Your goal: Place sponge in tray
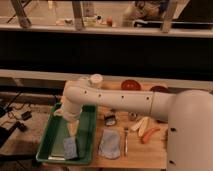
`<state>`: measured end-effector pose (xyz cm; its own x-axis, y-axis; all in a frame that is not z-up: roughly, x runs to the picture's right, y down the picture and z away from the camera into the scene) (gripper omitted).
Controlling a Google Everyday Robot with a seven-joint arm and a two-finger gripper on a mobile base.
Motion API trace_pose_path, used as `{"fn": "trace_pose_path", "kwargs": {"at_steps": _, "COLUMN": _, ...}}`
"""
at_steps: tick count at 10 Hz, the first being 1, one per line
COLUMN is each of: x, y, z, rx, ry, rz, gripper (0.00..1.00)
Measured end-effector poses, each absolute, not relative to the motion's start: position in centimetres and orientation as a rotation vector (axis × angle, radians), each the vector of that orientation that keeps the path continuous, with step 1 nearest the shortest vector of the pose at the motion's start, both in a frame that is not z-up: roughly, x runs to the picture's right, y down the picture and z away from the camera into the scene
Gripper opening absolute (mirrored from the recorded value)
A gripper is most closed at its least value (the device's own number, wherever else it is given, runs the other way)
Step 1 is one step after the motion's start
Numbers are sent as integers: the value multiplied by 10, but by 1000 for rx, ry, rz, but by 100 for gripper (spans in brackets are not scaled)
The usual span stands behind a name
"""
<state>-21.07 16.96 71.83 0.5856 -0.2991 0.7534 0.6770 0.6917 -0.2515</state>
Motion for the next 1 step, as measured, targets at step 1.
{"fn": "trace_pose_path", "kwargs": {"at_steps": 1, "x": -211, "y": 169, "z": 718, "rx": -563, "ry": -744, "rz": -606, "gripper": 80}}
